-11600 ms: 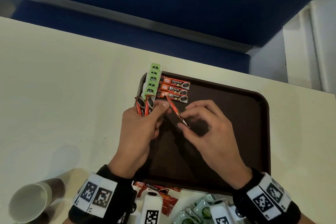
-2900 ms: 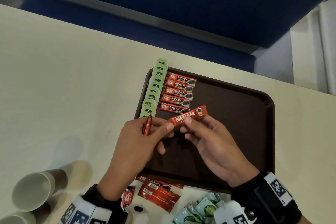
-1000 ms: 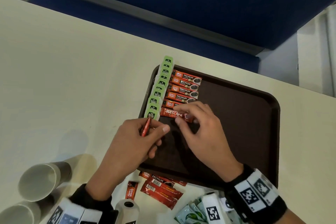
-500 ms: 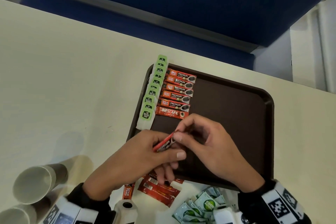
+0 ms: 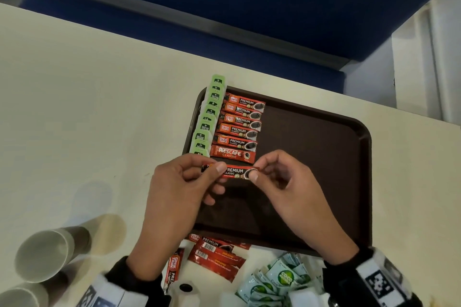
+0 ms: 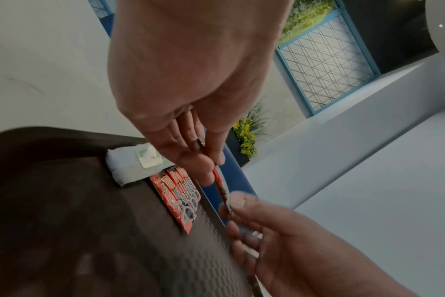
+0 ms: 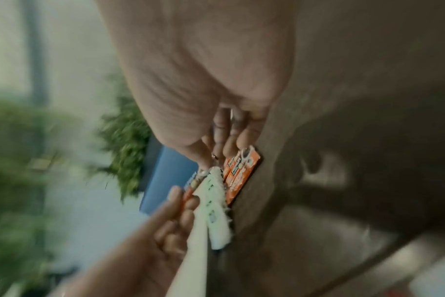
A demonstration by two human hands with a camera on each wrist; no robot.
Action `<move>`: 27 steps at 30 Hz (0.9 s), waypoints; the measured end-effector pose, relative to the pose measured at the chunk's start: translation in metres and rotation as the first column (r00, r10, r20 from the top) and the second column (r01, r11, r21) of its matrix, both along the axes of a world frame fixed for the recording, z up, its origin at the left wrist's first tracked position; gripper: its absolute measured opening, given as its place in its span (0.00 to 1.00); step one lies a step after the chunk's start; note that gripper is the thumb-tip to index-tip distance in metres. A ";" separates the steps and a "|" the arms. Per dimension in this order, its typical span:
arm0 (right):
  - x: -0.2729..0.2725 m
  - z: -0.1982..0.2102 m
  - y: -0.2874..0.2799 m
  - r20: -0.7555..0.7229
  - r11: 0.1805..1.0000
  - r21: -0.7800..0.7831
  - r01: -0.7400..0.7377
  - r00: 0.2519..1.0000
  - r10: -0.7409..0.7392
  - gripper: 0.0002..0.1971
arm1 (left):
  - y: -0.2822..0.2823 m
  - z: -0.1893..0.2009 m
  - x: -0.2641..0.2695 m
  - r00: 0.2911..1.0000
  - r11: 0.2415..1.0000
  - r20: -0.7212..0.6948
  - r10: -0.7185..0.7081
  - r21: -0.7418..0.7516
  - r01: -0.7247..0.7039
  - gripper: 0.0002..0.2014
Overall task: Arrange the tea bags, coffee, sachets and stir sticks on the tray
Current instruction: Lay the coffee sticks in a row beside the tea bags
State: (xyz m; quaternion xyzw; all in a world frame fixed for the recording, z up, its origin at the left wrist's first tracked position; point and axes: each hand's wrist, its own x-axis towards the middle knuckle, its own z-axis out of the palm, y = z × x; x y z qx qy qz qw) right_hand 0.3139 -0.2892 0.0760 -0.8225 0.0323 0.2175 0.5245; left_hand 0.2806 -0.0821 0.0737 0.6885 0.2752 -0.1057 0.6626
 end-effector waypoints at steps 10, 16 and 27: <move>-0.001 -0.031 0.010 0.342 0.863 -0.468 -0.190 0.861 0.376 0.13 | 0.015 -0.006 -0.002 0.998 0.991 -0.009 -0.067 0.113 0.068 0.09; 0.007 -0.052 0.018 0.292 0.721 -0.678 -0.142 0.849 0.441 0.16 | 0.038 -0.006 0.001 0.998 0.991 0.046 0.030 0.127 -0.036 0.08; 0.009 -0.057 0.028 0.271 0.667 -0.730 -0.146 0.834 0.480 0.16 | 0.042 -0.014 -0.006 0.998 0.995 0.057 0.033 0.092 -0.038 0.07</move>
